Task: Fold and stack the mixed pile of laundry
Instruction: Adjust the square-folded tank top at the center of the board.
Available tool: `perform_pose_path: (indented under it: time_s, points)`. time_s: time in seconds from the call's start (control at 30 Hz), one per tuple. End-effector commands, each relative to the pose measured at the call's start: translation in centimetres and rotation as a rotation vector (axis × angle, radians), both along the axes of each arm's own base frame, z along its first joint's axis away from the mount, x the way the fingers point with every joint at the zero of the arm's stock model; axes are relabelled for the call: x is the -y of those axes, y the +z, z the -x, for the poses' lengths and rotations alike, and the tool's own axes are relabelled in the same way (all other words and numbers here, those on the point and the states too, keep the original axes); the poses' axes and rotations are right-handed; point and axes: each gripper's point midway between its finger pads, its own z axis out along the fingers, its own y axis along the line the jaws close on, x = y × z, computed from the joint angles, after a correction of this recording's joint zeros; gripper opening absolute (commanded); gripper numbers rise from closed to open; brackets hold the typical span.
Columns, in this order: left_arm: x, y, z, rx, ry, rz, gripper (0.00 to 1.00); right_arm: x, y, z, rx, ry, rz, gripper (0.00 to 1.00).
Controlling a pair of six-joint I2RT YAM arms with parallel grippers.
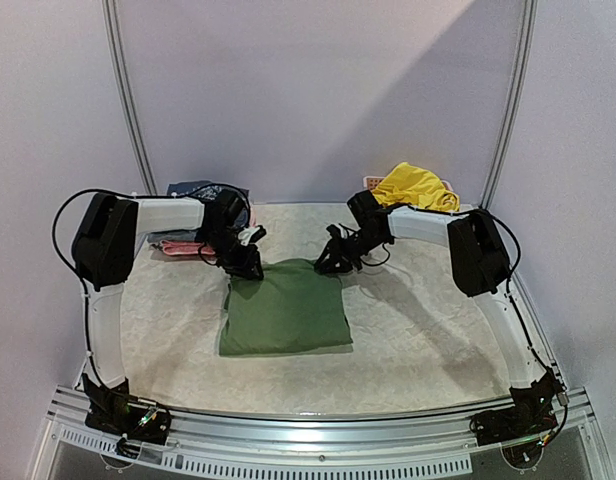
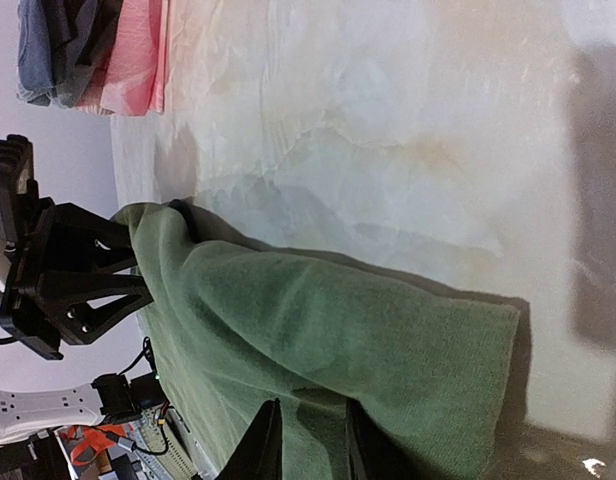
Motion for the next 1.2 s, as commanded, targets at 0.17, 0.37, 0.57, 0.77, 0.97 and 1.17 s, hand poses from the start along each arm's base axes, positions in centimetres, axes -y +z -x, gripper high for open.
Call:
perform_pose_path:
  time_s: [0.17,0.37,0.57,0.77,0.97,1.17]
  points:
    - [-4.1,-2.0,0.1,-0.078,0.148,-0.009,0.32,2.0,-4.5,0.1,-0.055,-0.034,0.119,0.22]
    - [-6.1,-0.8,1.1,-0.081,0.205,-0.036,0.32,2.2,-3.2,0.0,-0.027,-0.027,0.123,0.22]
    - [-6.9,3.8,1.6,-0.001,0.234,-0.047,0.34,1.6,0.2,-0.5,0.023,-0.015,0.080,0.23]
    - [-8.3,10.0,2.4,0.183,0.227,-0.133,0.37,0.6,6.0,-0.9,0.108,0.016,0.005,0.26]
    - [-11.8,14.1,2.7,0.380,0.308,-0.243,0.52,1.2,11.1,-0.5,0.193,0.021,0.000,0.27]
    - [-14.4,16.7,1.8,0.546,0.468,-0.251,0.99,3.1,13.9,1.2,0.259,0.027,0.059,0.27]
